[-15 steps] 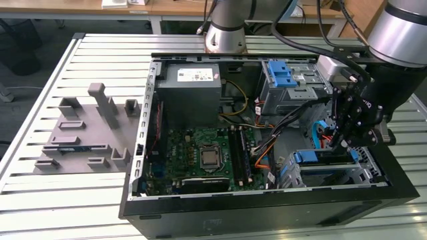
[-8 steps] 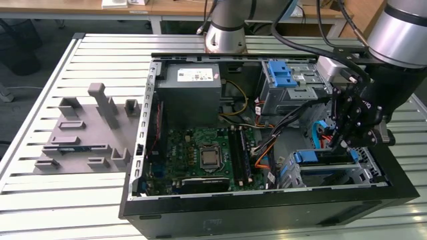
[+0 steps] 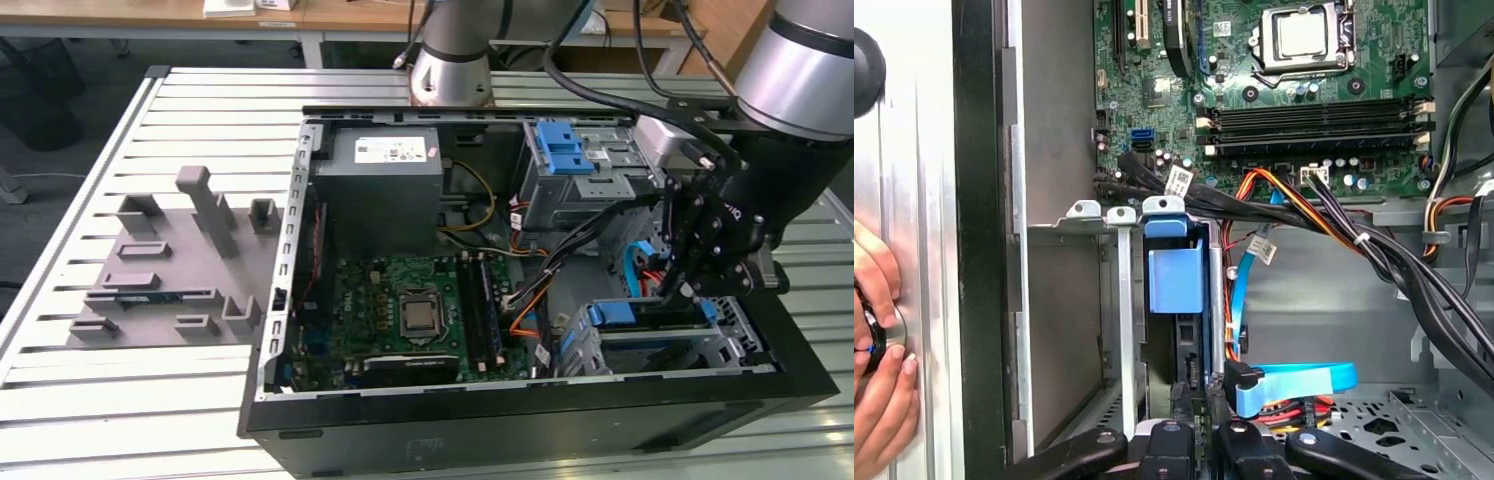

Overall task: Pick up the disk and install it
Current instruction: 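Insert the first disk wire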

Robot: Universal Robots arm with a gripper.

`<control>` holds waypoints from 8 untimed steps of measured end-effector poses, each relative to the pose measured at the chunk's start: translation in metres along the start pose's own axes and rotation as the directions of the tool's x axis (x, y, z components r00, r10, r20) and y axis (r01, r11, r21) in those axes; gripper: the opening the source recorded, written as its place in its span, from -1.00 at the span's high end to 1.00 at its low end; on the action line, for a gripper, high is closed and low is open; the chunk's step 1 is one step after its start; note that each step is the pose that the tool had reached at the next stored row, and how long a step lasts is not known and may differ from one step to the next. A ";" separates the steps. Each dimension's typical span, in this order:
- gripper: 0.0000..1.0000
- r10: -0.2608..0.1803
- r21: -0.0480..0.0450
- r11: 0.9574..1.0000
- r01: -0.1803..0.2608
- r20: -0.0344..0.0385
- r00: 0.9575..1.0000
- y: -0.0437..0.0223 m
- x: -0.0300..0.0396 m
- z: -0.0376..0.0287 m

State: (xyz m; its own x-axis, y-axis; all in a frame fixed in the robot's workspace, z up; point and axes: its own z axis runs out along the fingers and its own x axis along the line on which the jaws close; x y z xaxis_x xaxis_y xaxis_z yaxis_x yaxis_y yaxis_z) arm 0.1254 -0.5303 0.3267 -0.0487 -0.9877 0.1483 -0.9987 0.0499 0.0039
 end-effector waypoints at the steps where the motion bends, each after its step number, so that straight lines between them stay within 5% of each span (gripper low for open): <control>1: 0.67 0.000 -0.001 1.000 0.000 0.000 1.000 -0.0001 0.0000 0.0002; 8: 0.67 0.000 -0.001 1.000 0.000 0.001 1.000 -0.0002 -0.0001 0.0007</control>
State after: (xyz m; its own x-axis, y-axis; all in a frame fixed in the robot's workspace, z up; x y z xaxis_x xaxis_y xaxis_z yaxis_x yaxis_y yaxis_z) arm 0.1256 -0.5304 0.3260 -0.0487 -0.9879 0.1475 -0.9987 0.0500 0.0047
